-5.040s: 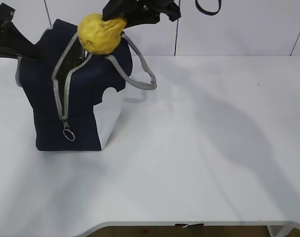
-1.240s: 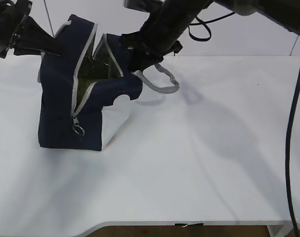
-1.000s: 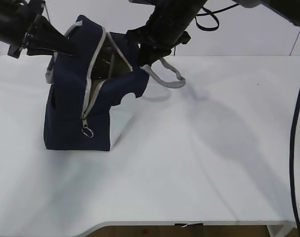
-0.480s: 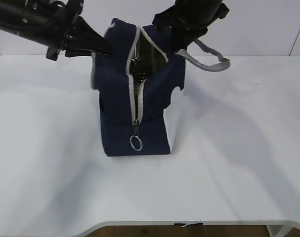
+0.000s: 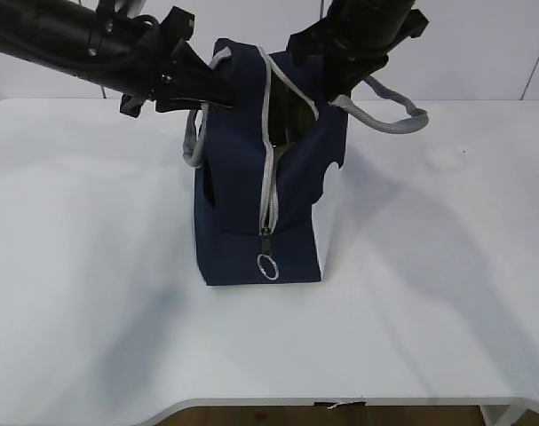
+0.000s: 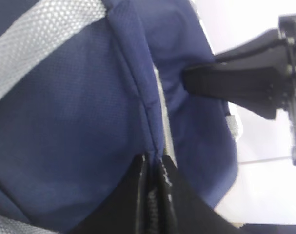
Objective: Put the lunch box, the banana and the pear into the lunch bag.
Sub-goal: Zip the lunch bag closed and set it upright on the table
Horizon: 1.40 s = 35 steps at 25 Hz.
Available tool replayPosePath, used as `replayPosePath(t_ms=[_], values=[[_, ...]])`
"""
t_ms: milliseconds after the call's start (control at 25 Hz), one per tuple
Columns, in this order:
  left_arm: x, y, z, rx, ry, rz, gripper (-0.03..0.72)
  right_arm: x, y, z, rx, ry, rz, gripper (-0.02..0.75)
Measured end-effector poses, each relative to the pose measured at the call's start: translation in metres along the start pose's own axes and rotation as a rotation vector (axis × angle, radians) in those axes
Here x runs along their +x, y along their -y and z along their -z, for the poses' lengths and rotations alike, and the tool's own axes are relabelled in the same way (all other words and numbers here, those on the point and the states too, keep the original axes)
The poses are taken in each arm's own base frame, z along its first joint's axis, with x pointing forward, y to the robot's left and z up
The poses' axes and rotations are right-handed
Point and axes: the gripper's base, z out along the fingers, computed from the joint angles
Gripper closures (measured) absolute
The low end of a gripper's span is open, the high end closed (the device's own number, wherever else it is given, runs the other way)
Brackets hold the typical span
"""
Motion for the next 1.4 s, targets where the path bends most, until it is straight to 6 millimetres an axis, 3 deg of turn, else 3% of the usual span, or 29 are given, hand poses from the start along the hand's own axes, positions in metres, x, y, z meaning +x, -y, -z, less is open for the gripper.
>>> replayPosePath(t_ms=[160,360,480,600,880,1040,1200,1400], values=[[0.001,-0.001,0.0,-0.004,-0.013,-0.011,0.601,0.0,-0.001,0.001,-0.008,0.007,-0.016,0.619],[0.005,0.0,0.0,0.011,-0.049,-0.02,0.438,-0.001,-0.004,0.003,-0.04,0.013,-0.075,0.377],[0.008,0.002,0.002,0.042,-0.092,-0.017,0.411,-0.001,-0.004,0.005,-0.044,0.017,-0.094,0.319],[0.006,0.002,0.011,0.079,-0.13,-0.022,0.386,-0.001,-0.005,0.018,-0.052,0.043,-0.11,0.307],[-0.006,0.006,0.027,0.101,-0.131,-0.047,0.244,0.0,-0.006,0.045,-0.058,0.1,-0.119,0.305],[-0.017,0.005,0.041,0.071,-0.115,-0.004,0.233,0.001,-0.007,0.056,-0.064,0.122,-0.121,0.305],[-0.027,0.002,0.056,-0.059,-0.123,-0.007,0.234,0.004,-0.009,0.08,-0.08,0.172,-0.124,0.305],[-0.028,0.021,0.079,-0.175,-0.125,-0.063,0.251,0.009,-0.016,0.112,-0.136,0.236,-0.131,0.305]])
